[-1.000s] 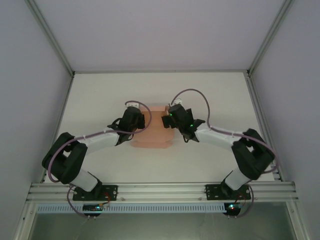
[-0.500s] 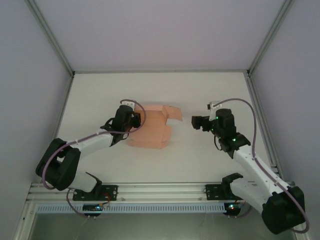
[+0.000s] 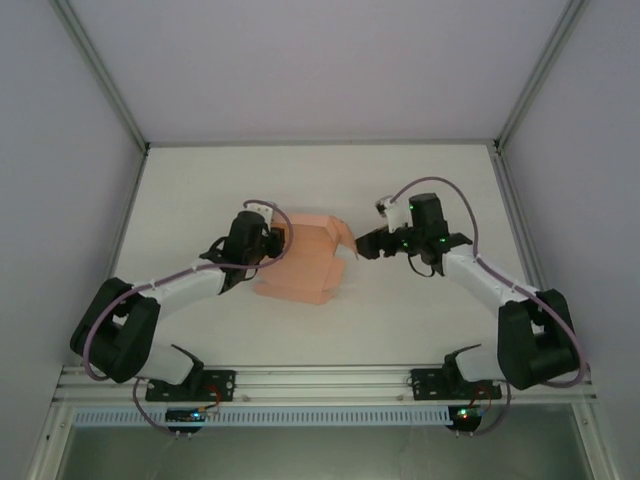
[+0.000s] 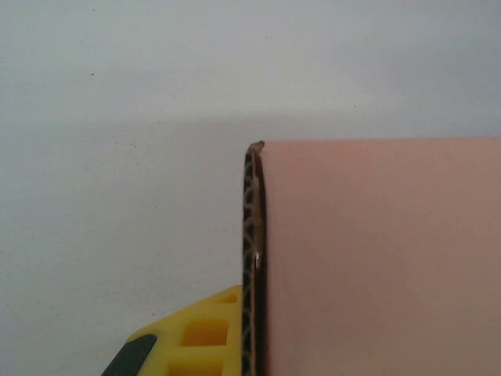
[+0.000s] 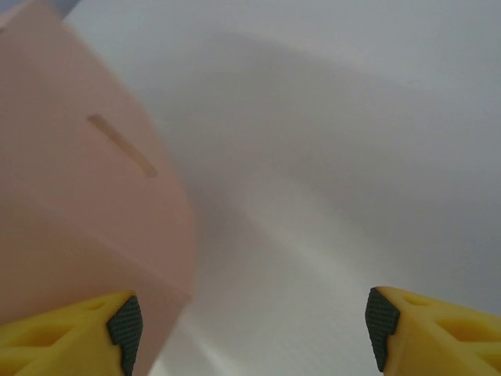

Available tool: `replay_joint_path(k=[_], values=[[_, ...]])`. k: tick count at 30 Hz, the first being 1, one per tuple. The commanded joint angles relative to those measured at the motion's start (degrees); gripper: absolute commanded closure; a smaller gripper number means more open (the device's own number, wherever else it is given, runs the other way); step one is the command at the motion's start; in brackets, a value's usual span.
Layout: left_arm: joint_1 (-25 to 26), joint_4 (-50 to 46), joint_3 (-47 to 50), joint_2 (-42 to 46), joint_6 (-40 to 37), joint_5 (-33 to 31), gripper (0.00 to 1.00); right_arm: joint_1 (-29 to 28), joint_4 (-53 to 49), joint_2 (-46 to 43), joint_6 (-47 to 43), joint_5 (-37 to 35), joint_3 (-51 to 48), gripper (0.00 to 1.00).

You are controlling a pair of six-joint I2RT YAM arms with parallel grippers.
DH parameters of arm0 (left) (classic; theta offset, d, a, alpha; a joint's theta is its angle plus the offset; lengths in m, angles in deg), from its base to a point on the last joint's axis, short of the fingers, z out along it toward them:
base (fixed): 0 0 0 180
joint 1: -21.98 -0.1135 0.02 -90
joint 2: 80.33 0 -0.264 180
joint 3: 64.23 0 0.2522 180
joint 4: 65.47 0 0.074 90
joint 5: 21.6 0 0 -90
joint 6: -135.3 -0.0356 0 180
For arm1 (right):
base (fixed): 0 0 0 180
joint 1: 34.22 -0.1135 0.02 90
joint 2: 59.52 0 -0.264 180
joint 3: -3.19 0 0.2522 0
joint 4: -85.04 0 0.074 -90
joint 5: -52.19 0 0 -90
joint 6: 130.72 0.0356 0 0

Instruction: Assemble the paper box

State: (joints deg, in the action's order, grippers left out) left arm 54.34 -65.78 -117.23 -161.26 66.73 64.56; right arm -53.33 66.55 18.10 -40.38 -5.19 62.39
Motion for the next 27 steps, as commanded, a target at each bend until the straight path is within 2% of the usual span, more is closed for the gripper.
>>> replay_joint_path(k=[1, 6, 10, 14, 16, 18, 20, 22, 24, 27], values=[[0.0, 0.5, -1.5, -0.9, -0.9, 0.5, 1.00, -2.9, -0.1, 1.0, -4.6, 7.2, 1.6, 0.25], [0.3, -0.4, -2.6, -2.3, -1.0, 0.2, 1.00, -7.9, 0.1, 4.2, -5.4, 1.8, 4.5, 0.30], [1.2, -1.8, -3.8, -3.3, -0.8, -1.4, 1.00, -10.9, 0.6, 9.0, -4.8, -2.9, 8.2, 0.38], [1.9, -2.3, -4.0, -3.4, -1.0, -1.6, 1.00, -14.0, 4.3, 11.9, -2.0, -13.8, 9.7, 0.39], [2.3, -2.5, -4.1, -3.3, -1.1, -1.8, 1.00, -15.7, 7.3, 12.3, -0.1, -21.6, 9.4, 0.41], [2.7, -2.9, -4.3, -3.2, -1.2, -2.3, 1.00, -17.8, 13.0, 12.6, 3.8, -33.1, 8.1, 0.61], [3.0, -3.6, -4.7, -3.6, -0.7, -3.0, 1.00, -20.1, 16.9, 13.7, 8.4, -45.4, 7.6, 0.75], [3.7, -4.5, -5.4, -4.1, -0.2, -4.0, 1.00, -22.4, 18.4, 15.8, 11.6, -57.6, 8.5, 0.80], [4.7, -5.4, -6.0, -4.5, 0.8, -6.1, 1.00, -24.1, 17.5, 18.2, 13.8, -67.9, 10.2, 0.89], [5.3, -6.6, -6.7, -4.9, 3.2, -7.6, 1.00, -25.4, 14.4, 21.6, 17.1, -75.8, 12.9, 0.97]])
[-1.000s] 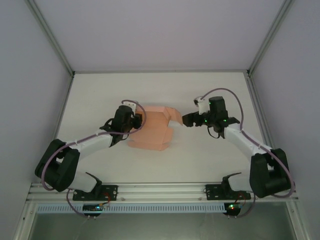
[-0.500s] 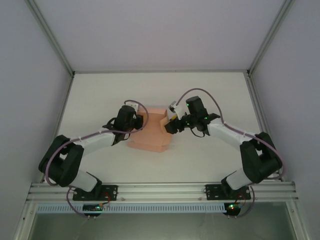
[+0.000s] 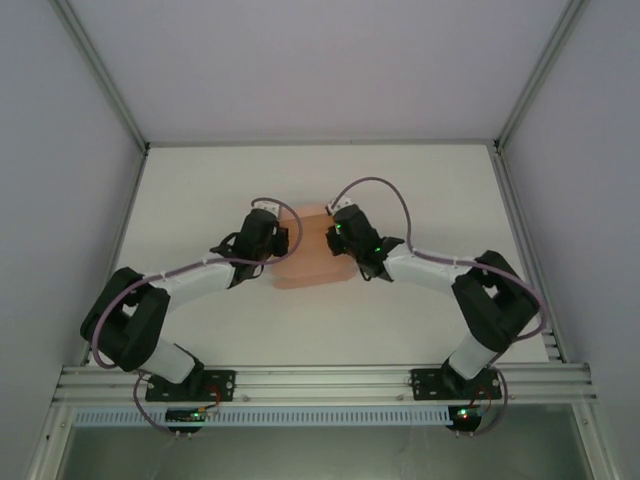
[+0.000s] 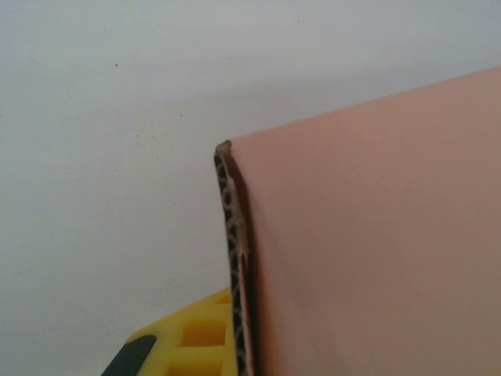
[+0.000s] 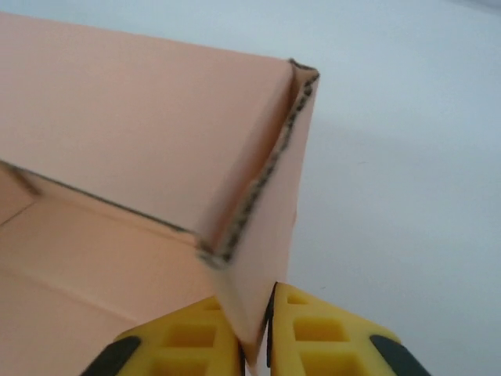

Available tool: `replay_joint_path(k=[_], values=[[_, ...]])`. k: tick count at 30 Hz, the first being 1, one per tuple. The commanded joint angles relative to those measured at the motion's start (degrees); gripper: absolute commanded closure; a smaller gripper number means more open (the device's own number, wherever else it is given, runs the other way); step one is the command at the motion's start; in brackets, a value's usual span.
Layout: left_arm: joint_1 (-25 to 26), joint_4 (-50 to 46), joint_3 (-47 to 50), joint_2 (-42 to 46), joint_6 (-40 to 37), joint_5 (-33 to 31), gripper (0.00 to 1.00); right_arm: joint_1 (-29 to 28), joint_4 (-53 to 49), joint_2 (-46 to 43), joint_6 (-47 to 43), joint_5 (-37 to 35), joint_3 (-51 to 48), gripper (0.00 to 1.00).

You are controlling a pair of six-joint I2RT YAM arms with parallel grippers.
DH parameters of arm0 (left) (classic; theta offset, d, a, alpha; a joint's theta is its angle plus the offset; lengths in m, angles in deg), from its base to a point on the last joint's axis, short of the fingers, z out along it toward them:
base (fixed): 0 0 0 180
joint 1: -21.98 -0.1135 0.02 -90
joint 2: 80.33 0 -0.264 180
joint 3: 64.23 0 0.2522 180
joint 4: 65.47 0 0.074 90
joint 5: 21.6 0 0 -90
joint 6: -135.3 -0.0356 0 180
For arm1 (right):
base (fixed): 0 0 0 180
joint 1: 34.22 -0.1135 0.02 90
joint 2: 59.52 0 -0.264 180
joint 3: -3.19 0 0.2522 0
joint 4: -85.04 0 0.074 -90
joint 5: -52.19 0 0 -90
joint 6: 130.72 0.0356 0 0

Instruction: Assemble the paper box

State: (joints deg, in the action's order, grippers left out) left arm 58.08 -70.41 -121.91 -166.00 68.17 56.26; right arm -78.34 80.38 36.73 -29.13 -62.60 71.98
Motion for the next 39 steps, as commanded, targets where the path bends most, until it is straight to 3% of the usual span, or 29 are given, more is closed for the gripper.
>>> replay_joint_path(k=[1, 4, 7, 10, 15, 19, 22, 26, 30, 35, 39], values=[[1.6, -2.2, -2.2, -0.3, 2.8, 0.5, 1.00, -0.6, -1.6, 4.0, 7.5, -20.6, 4.5, 0.98], [1.7, -3.1, -2.7, -0.7, 6.1, -0.5, 1.00, -0.7, -11.9, 7.0, 14.0, -25.9, 8.9, 1.00], [1.7, -4.0, -3.3, -1.3, 7.3, -1.0, 1.00, 0.0, -18.4, 8.1, 20.2, -25.3, 11.7, 1.00], [1.8, -4.7, -4.1, -1.9, 7.4, -1.0, 1.00, 0.5, -9.2, 6.8, 13.2, -17.4, 8.3, 0.86], [1.7, -5.1, -4.3, -2.4, 7.1, -0.6, 1.00, 2.2, 2.8, 3.1, 4.2, -1.6, 2.5, 0.77], [1.7, -5.3, -4.1, -2.4, 6.4, 0.3, 1.00, 2.8, 5.8, 1.3, 0.4, 2.7, 0.5, 0.71], [1.8, -5.2, -3.9, -2.4, 6.2, 0.9, 1.00, 3.2, 5.8, 0.6, -0.3, 3.0, 0.2, 0.75], [1.7, -6.0, -4.1, -2.6, 6.7, 1.6, 1.00, 3.3, 5.7, 0.9, 0.3, -1.7, 0.1, 0.91], [1.9, -7.5, -4.4, -3.0, 9.9, -1.0, 1.00, 2.8, 4.3, 2.8, 4.2, -13.2, 1.4, 1.00], [1.7, -13.5, -5.9, -4.0, 17.4, -8.7, 1.00, 3.5, -9.4, 6.1, 19.5, -27.3, 6.1, 1.00], [1.6, -15.7, -7.0, -5.6, 19.5, -9.7, 1.00, 4.9, -31.3, 9.6, 41.2, -34.6, 12.7, 1.00]])
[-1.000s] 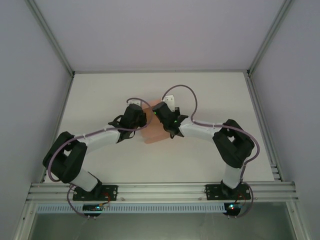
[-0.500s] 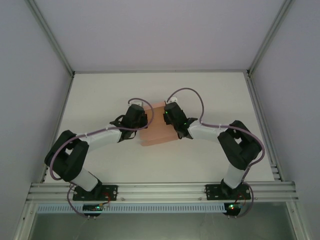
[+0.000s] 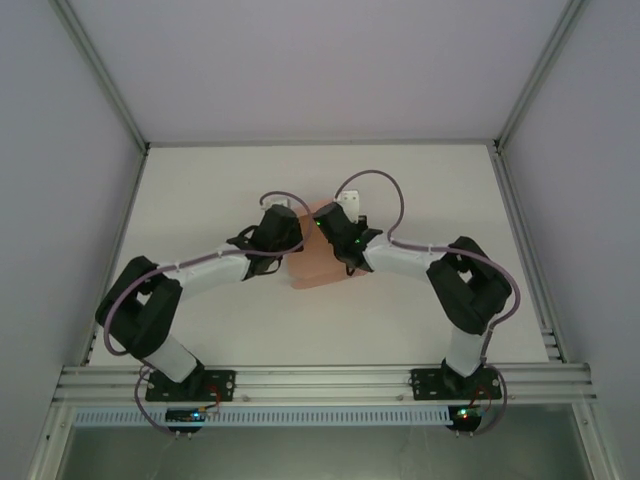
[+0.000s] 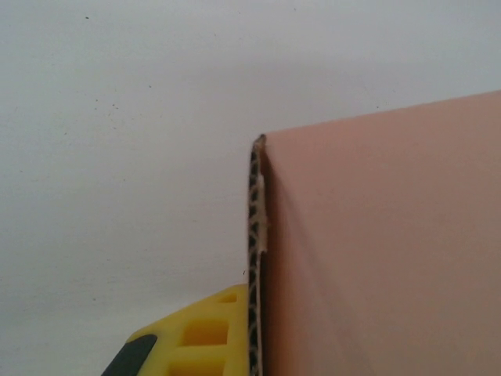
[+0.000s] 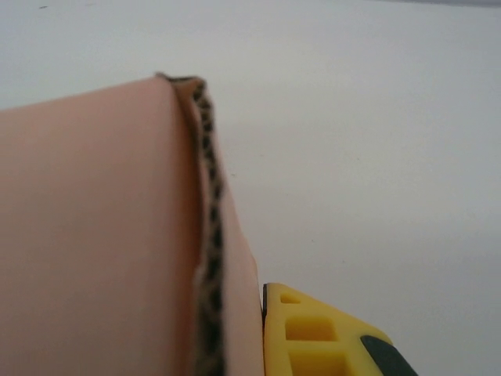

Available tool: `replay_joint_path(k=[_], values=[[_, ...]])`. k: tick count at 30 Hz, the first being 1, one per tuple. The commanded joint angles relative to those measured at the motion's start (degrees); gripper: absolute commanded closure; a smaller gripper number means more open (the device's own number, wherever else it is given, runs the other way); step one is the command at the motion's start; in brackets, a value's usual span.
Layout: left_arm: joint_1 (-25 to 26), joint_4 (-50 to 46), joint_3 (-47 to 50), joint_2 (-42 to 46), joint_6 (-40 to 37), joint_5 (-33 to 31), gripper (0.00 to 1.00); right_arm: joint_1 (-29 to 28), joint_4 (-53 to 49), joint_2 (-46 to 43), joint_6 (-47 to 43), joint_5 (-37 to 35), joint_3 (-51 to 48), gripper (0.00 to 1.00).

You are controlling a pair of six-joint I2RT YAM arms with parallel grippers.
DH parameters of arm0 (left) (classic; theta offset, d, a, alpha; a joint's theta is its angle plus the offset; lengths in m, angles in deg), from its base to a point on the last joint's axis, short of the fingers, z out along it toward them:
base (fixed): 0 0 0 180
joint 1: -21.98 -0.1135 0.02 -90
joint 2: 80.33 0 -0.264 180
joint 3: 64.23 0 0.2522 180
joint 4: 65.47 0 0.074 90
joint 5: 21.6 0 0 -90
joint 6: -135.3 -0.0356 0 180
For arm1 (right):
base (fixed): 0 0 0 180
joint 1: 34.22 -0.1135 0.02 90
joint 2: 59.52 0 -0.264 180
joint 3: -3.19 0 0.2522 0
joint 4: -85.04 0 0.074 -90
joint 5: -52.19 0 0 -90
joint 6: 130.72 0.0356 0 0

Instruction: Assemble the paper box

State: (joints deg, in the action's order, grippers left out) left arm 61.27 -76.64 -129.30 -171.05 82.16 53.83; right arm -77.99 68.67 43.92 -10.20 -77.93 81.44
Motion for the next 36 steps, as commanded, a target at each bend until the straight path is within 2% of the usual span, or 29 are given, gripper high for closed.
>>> replay_joint_path(k=[1, 10, 12, 13, 16, 19, 21, 23, 26, 27, 33, 36], values=[[-1.6, -9.0, 0.4, -0.7, 5.6, -6.5, 1.00, 5.0, -23.1, 3.4, 25.5, -19.1, 5.3, 1.00], [-1.6, -8.2, 0.1, -1.1, 5.5, -5.4, 1.00, 5.3, -14.9, 3.3, 20.0, -16.1, 2.9, 1.00], [-1.6, -8.2, -0.3, -1.2, 5.1, -4.9, 1.00, 5.4, -7.5, 1.9, 13.3, -12.3, -0.1, 1.00], [-1.6, -7.7, -0.3, -1.1, 4.2, -4.2, 1.00, 5.4, 0.4, 0.8, 6.1, -7.3, -2.8, 1.00], [-1.6, -5.4, 0.0, -0.6, 1.3, -1.7, 1.00, 4.5, 19.8, -1.8, -12.0, 0.7, -9.7, 0.98], [-1.6, -4.8, -0.2, 0.3, -1.5, -0.9, 1.00, 3.5, 28.2, -4.3, -20.9, 6.8, -14.6, 0.79], [-1.7, -4.9, -0.4, 1.1, -3.7, -1.1, 1.00, 3.1, 28.3, -6.3, -23.8, 9.7, -16.0, 0.70], [-1.8, -5.3, -0.9, 1.6, -5.7, -0.9, 1.00, 2.6, 26.4, -8.6, -25.1, 12.3, -16.7, 0.58], [-2.1, -6.5, -1.8, 2.3, -8.1, -0.9, 1.00, 1.6, 22.0, -12.3, -27.1, 19.2, -17.4, 0.19], [-2.2, -6.4, -1.7, 2.5, -9.4, -0.6, 1.00, 1.0, 20.3, -13.5, -27.1, 19.8, -17.3, 0.01], [-3.2, -7.9, -3.0, 4.1, -19.0, 2.7, 1.00, -3.0, 16.1, -20.4, -26.8, 13.7, -17.8, 0.01], [-4.4, -13.4, -5.7, 4.8, -28.1, 7.8, 1.00, -3.4, 8.6, -26.0, -20.9, 12.4, -17.5, 0.01]])
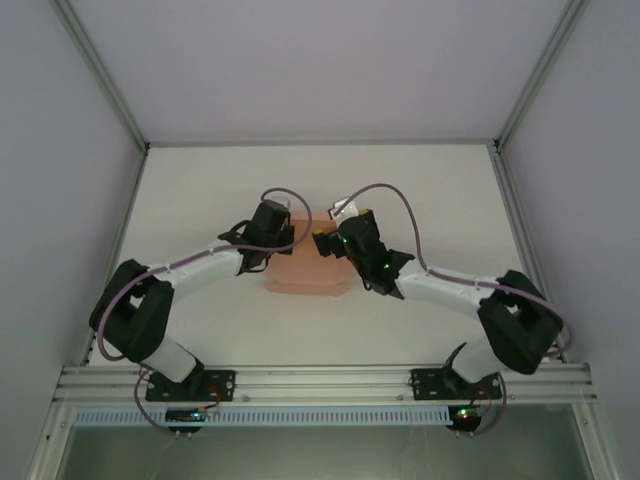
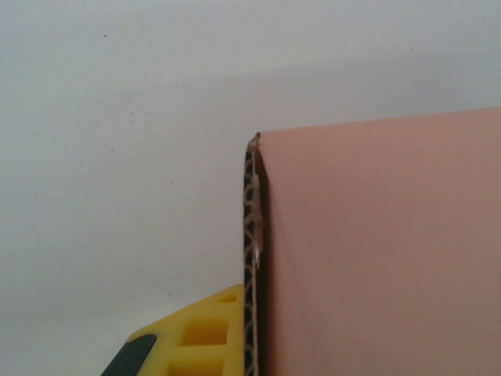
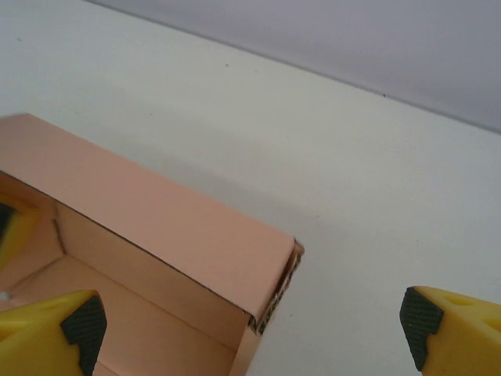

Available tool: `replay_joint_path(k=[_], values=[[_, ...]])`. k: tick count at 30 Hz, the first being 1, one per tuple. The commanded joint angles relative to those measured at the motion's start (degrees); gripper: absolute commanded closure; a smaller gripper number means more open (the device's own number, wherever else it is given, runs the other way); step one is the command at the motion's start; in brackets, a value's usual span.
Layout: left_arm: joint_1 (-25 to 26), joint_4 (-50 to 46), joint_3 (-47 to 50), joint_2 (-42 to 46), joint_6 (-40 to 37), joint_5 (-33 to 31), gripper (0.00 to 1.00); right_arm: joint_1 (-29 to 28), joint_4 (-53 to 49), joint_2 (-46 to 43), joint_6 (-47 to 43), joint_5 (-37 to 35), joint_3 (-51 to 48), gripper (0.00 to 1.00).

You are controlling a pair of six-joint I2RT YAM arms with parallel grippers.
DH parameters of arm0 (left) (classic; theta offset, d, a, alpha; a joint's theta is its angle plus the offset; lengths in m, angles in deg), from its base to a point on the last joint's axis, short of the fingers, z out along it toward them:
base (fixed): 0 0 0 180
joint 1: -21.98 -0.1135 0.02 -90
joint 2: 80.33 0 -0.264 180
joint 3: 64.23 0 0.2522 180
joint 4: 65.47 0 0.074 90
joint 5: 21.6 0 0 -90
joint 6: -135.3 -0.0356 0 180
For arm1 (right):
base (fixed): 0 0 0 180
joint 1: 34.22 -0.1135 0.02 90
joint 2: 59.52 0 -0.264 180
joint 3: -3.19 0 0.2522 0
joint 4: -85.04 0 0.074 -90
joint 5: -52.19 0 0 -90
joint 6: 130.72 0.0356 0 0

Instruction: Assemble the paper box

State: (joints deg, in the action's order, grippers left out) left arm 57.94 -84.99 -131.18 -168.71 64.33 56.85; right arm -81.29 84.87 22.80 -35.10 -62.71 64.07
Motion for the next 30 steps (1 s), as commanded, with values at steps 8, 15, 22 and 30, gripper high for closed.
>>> replay_joint_path(k=[8, 15, 22, 30], values=[[-0.4, -39.5, -18.4, -1.5, -41.4, 17.0, 1.00, 11.8, -29.7, -21.1, 23.0, 12.4, -3.6, 0.01], [4.1, -53.1, -26.8, -11.8, -47.0, 6.6, 1.00, 18.7, -36.3, -30.6, 24.6, 16.5, -8.5, 0.01], [9.6, -58.9, -37.7, -26.0, -48.6, -3.7, 1.00, 22.2, -38.1, -32.5, 25.5, 18.5, -10.5, 0.01], [13.4, -61.9, -47.7, -37.0, -51.1, -7.7, 0.74, 24.3, -38.6, -32.1, 25.6, 19.4, -12.3, 0.01]])
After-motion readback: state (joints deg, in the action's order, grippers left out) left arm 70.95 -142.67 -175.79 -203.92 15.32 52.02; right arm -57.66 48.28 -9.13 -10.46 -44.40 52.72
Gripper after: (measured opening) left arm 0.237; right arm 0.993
